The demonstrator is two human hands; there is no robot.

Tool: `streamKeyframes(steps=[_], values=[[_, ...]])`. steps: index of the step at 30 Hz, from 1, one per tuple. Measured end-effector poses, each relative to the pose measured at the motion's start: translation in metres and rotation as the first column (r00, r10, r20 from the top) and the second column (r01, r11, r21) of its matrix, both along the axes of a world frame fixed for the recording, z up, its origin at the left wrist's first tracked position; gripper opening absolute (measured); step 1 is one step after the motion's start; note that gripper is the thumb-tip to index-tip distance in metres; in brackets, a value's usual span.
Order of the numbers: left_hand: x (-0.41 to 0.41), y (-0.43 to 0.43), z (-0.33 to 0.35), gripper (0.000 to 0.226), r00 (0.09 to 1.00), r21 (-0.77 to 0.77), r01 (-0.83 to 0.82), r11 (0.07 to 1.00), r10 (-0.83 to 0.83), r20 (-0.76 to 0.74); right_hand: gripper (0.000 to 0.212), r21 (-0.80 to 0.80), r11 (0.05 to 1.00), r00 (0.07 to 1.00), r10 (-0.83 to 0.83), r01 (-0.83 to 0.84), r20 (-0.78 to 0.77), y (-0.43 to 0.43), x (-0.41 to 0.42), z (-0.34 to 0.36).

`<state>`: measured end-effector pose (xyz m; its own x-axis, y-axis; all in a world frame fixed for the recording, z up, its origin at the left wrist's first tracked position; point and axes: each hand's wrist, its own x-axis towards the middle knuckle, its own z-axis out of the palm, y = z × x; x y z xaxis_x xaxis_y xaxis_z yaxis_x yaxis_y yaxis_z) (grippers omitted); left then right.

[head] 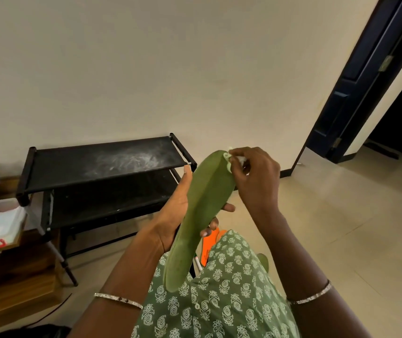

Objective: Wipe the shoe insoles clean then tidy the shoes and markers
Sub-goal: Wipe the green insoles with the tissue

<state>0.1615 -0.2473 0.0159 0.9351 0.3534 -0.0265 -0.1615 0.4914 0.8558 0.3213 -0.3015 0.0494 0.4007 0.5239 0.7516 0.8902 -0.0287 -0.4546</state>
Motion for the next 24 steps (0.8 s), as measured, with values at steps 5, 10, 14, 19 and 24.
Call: streamKeyframes(steps=[5, 10, 14, 19, 24], values=[[0.002, -0.007, 0.000, 0.083, 1.000, -0.008, -0.008, 1.000, 0.008, -0.004, 0.013, 0.014, 0.994, 0.994, 0.106, -0.107, 0.033, -0.006, -0.033, -0.006], [0.002, -0.008, 0.001, 0.078, 0.999, -0.010, -0.035, 0.999, 0.035, -0.018, 0.013, -0.025, 0.991, 0.983, 0.134, -0.132, 0.122, -0.007, -0.042, -0.004], [0.001, -0.005, 0.001, 0.077, 0.999, 0.040, -0.029, 0.999, 0.029, -0.014, 0.014, -0.019, 1.000, 0.999, -0.021, 0.022, 0.045, 0.003, -0.006, 0.003], [0.005, -0.008, -0.002, 0.084, 0.999, 0.037, -0.031, 0.999, 0.033, -0.043, 0.014, -0.009, 1.000, 0.999, 0.007, -0.007, 0.050, -0.005, -0.023, -0.009], [0.003, -0.005, -0.003, 0.078, 0.993, 0.057, -0.092, 0.994, 0.096, -0.073, 0.015, -0.056, 0.978, 0.979, 0.203, -0.201, 0.028, -0.014, -0.039, -0.014]])
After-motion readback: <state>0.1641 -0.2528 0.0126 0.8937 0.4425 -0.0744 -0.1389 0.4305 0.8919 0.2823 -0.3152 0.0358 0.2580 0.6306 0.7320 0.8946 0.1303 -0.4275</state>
